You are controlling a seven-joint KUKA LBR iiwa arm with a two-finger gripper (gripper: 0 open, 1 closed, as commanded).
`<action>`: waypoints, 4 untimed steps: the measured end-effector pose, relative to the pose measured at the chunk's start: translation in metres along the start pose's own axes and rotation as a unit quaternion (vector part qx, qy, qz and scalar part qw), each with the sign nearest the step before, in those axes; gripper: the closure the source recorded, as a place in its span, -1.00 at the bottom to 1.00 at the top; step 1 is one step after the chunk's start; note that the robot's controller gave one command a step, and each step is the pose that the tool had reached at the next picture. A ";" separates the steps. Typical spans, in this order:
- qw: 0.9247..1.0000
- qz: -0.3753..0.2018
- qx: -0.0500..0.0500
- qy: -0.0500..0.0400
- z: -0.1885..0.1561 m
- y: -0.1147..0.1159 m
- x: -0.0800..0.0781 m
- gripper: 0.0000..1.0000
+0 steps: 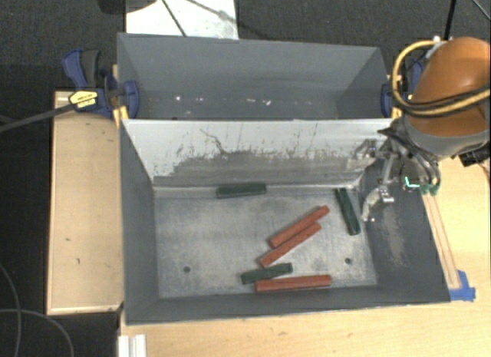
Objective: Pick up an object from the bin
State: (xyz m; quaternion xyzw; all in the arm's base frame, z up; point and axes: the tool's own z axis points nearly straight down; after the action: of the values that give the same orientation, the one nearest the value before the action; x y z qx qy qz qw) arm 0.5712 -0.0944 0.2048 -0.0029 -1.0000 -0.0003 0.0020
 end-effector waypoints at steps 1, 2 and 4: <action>1.000 -0.001 0.001 -0.004 -0.004 0.000 -0.002 -1.00; 1.000 -0.003 0.001 -0.007 0.044 0.012 0.002 -1.00; 0.999 -0.041 -0.001 0.000 0.092 0.021 0.010 -1.00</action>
Offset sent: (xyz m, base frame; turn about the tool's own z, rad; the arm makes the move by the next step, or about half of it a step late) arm -0.0143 0.0345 -0.1343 -0.0061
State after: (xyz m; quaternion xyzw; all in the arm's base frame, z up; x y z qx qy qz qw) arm 0.5608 -0.0732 0.1133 0.0377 -0.9993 -0.0009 0.0016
